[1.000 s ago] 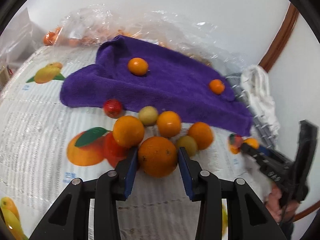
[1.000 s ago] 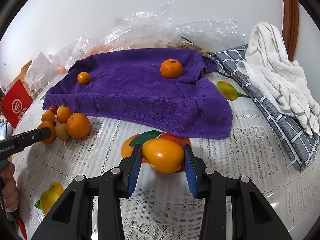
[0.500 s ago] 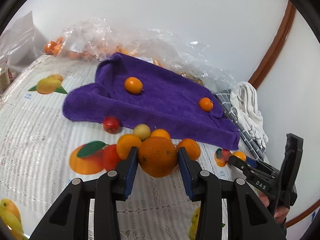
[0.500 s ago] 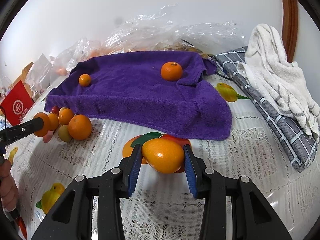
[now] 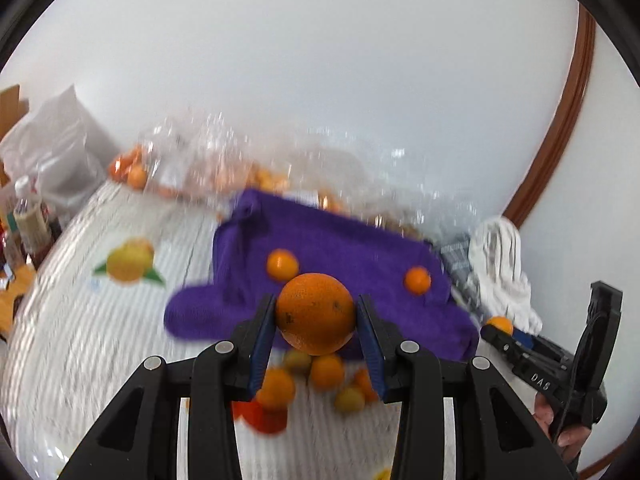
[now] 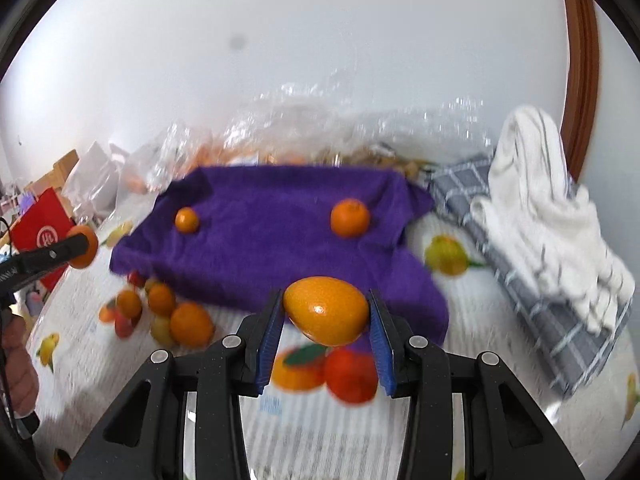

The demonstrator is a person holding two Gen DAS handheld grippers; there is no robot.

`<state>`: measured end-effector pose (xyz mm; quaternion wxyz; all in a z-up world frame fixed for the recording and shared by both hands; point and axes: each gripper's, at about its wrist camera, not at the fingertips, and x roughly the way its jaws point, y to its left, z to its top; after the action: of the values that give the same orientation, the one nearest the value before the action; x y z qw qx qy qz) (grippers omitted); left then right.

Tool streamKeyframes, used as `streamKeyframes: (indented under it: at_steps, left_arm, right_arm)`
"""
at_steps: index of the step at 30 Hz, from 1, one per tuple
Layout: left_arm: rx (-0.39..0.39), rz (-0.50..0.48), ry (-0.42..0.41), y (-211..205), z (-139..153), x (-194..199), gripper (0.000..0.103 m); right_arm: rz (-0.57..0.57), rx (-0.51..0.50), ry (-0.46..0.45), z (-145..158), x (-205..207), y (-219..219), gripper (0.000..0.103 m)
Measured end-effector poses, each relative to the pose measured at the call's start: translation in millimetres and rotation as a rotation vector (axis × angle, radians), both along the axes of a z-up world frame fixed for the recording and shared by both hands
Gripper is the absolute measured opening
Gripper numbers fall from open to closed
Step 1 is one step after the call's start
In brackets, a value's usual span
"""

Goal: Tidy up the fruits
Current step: 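Lift the yellow-orange fruit with the right tool and carry it onto the towel, then lower the fruit onto the towel beside the orange and open the right tool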

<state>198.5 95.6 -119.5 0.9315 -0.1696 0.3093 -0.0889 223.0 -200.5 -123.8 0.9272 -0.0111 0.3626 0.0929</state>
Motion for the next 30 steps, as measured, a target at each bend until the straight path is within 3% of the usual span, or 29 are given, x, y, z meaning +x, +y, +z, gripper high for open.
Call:
streamKeyframes:
  at_steps: [4, 8, 16, 20, 30]
  left_arm:
    - [0.071, 0.030, -0.051, -6.1, 12.6, 22.9, 0.038]
    - [0.101, 0.041, -0.062, -11.0, 3.7, 49.5, 0.038]
    - [0.085, 0.039, 0.047, -1.5, -44.0, 75.8, 0.038]
    - [0.038, 0.035, 0.064, 5.4, -49.4, 77.7, 0.038]
    - [0.074, 0.032, 0.093, 3.5, -56.1, 79.9, 0.038]
  right_arm:
    - [-0.016, 0.007, -0.029, 16.2, 24.9, 2.1, 0.041]
    - [-0.037, -0.001, -0.047, 20.8, 50.2, 4.6, 0.041]
    - [-0.042, 0.003, 0.024, -18.6, 72.5, 6.8, 0.041]
    - [-0.055, 0.009, 0.043, -28.3, 77.8, 2.2, 0.041]
    - [-0.076, 0.039, 0.105, -49.5, 89.4, -5.5, 0.041]
